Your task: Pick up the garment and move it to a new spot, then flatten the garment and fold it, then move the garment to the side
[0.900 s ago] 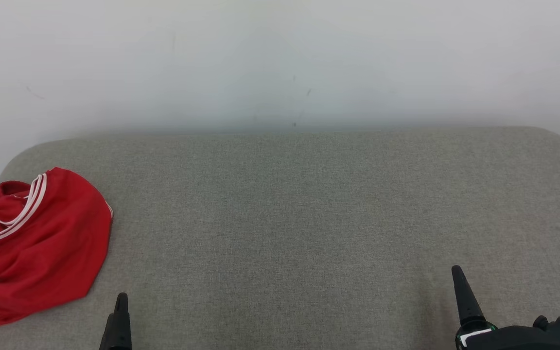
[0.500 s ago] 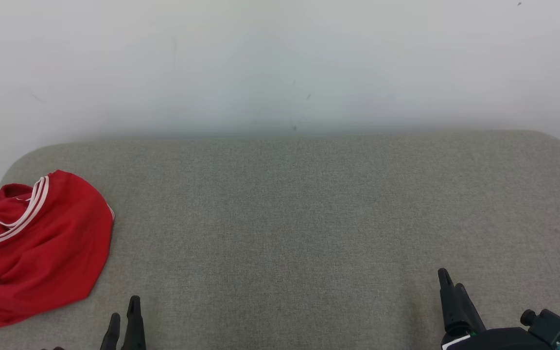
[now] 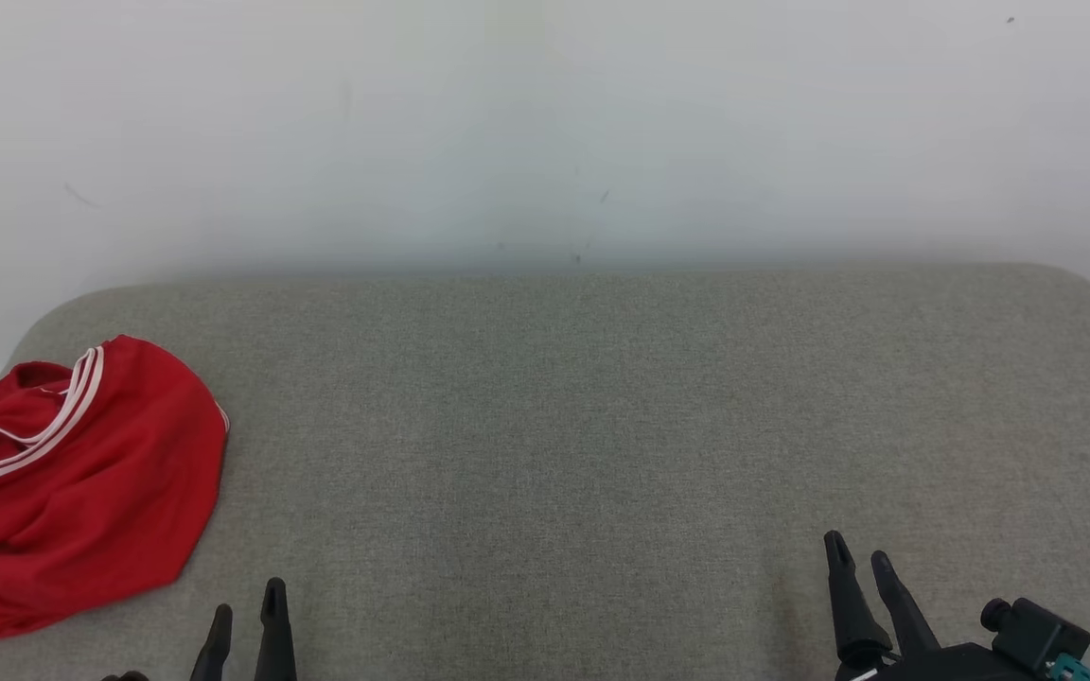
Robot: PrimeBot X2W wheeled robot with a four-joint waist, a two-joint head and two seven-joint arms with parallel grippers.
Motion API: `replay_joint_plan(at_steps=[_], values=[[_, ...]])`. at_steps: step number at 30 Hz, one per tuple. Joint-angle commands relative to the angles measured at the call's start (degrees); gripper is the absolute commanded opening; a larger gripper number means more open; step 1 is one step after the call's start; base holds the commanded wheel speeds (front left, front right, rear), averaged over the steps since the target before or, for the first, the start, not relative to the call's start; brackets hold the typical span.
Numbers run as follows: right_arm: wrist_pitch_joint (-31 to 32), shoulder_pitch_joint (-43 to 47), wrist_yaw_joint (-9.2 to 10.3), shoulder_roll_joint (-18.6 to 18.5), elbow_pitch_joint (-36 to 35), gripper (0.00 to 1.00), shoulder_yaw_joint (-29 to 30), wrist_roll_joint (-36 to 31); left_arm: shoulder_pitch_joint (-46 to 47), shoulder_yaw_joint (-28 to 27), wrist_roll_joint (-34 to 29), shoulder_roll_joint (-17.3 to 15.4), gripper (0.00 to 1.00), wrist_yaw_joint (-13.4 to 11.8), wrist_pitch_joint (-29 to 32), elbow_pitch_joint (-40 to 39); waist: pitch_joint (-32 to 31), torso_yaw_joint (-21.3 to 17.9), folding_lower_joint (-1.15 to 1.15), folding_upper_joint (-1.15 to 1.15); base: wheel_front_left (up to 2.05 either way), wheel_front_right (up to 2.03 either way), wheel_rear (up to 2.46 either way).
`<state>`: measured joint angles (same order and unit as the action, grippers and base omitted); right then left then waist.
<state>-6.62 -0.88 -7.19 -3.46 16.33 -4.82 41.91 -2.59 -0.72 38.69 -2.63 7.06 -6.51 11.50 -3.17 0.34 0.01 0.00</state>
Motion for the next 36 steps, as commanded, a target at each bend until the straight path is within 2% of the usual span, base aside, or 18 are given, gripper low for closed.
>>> replay_joint_plan(at_steps=[1,26,36], values=[[-0.6,0.1,-0.31,-0.2,-0.3,1.00,-0.4,-1.9,-0.3,0.0,-1.9,-0.4,1.00,0.0,-0.6,-0.8,-0.1,0.0,-0.01,0.00,0.00,0.00,0.00],[-4.2,0.0,-0.38,0.4,3.6,1.00,-2.0,-17.7,-1.5,-1.2,-17.1,-0.5,1.00,-0.4,-4.2,1.5,-0.7,0.1,-0.01,0.00,0.00,0.00,0.00],[-5.3,-0.1,-0.36,0.6,4.6,1.00,-1.1,-26.4,-2.0,-1.7,-22.2,-0.5,1.00,-0.6,-5.5,2.2,-0.9,0.1,-0.01,0.00,0.00,0.00,0.00]])
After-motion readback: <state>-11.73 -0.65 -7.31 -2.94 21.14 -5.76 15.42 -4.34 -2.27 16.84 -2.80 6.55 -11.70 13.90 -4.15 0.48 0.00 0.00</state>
